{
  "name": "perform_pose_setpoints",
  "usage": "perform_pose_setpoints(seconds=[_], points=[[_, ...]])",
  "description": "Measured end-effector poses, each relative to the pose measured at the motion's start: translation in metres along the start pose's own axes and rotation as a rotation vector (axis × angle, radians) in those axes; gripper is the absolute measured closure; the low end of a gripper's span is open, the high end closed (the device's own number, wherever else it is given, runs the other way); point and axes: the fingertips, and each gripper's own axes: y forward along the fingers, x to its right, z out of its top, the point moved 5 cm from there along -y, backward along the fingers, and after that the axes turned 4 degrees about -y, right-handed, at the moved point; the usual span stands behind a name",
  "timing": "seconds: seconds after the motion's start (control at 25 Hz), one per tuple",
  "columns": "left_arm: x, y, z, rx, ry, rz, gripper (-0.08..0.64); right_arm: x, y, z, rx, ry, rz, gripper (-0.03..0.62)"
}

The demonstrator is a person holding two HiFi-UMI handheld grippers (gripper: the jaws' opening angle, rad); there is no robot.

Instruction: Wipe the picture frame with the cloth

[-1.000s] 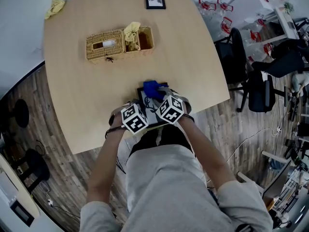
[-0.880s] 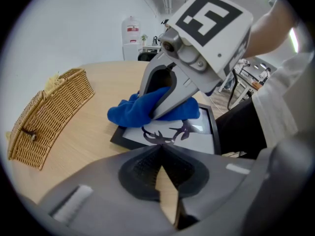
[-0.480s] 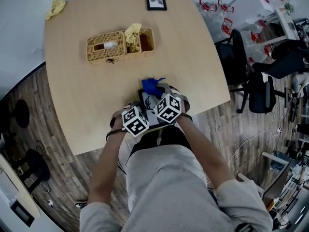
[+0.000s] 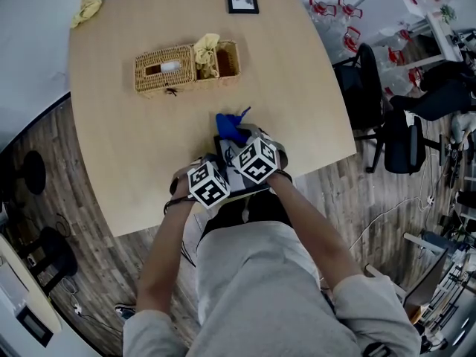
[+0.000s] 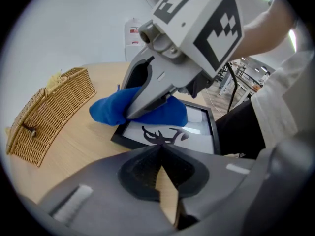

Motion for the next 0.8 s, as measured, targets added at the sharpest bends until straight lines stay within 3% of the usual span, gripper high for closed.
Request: perform_pose_setpoints(seconds=[0.12, 0.36, 0.6, 0.8], points=[[0.0, 0.0, -0.001, 0.002, -0.001, 0.002, 0.508, -0.01, 0.009, 0.007, -0.001, 0.019, 0.066, 0.489], [0.002, 0.0, -0.001, 0.015, -0.003, 0.008, 0.508, -0.025, 0.016, 0.016, 0.026, -0.073, 0.153, 0.488], [0.002, -0.001, -0.001, 0.018, -0.004, 0.015, 0.506, -0.042, 0.011, 0.018, -0.005, -0.269, 0.345, 0.488], [0.003, 0.0, -0.001, 0.025, -0.004, 0.023, 0.508, -0.05, 0.005, 0.004, -0.063, -0.362, 0.433, 0.495]])
